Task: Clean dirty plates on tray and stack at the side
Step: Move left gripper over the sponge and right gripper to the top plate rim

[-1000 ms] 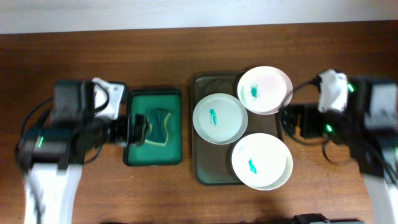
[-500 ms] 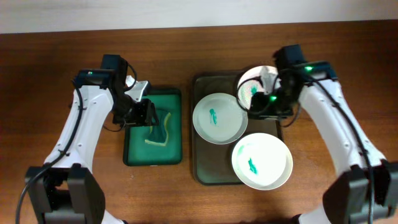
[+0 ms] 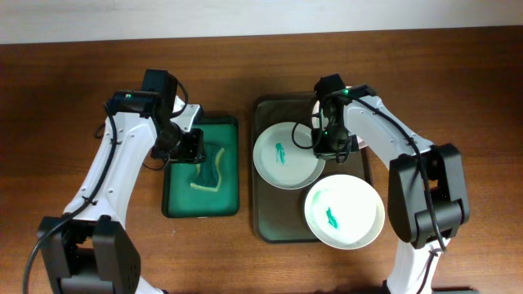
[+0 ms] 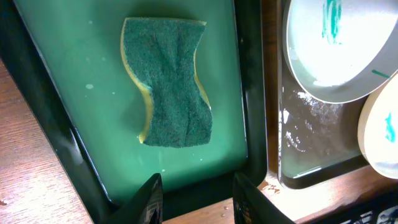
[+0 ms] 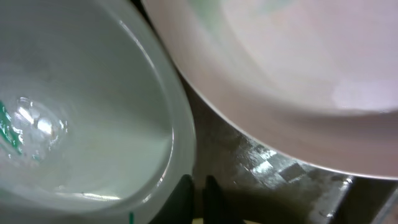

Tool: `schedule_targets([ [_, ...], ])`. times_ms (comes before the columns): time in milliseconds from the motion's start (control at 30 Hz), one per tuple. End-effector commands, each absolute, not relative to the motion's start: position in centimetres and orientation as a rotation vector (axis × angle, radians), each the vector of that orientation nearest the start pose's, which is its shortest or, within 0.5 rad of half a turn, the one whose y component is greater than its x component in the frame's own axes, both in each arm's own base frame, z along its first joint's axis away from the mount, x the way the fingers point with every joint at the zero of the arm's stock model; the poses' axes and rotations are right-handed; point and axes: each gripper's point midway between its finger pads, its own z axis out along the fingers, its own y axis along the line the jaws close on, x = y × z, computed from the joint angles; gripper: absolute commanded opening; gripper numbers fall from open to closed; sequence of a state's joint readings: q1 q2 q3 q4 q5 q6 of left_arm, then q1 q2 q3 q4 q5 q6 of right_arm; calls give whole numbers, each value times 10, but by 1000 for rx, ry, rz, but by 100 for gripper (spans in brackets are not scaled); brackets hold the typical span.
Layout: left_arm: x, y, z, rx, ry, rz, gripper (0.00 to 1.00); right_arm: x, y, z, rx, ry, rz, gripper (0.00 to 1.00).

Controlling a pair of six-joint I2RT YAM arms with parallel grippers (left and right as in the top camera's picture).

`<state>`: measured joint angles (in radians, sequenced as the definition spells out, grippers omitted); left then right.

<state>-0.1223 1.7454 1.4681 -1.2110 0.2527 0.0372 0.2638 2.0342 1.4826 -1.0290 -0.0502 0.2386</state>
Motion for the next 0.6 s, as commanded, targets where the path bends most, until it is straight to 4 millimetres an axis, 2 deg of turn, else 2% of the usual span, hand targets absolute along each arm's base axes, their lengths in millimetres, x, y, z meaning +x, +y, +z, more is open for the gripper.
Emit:
schedule_targets([
  [0,335,-82,126,243,3024,-370,35,364,107,23,-39,3148,62,20],
  [167,335,-82,126,243,3024,-370,34,365,108,17,-39,3149,63,19],
  [233,335,-82,126,243,3024,-370,34,366,108,16,-39,3147,64,13],
  [333,335,-82,125,243,3022,-370,34,364,108,15,-39,3150,62,15],
  [433,335,-82,125,243,3022,-370,34,366,109,4,-39,3127,77,15],
  [533,336,-82,125,244,3018,-369,33,364,111,2,-39,3127,98,5],
  [567,338,-82,125,241,3011,-365,31,364,114,4,-40,3128,127,4],
])
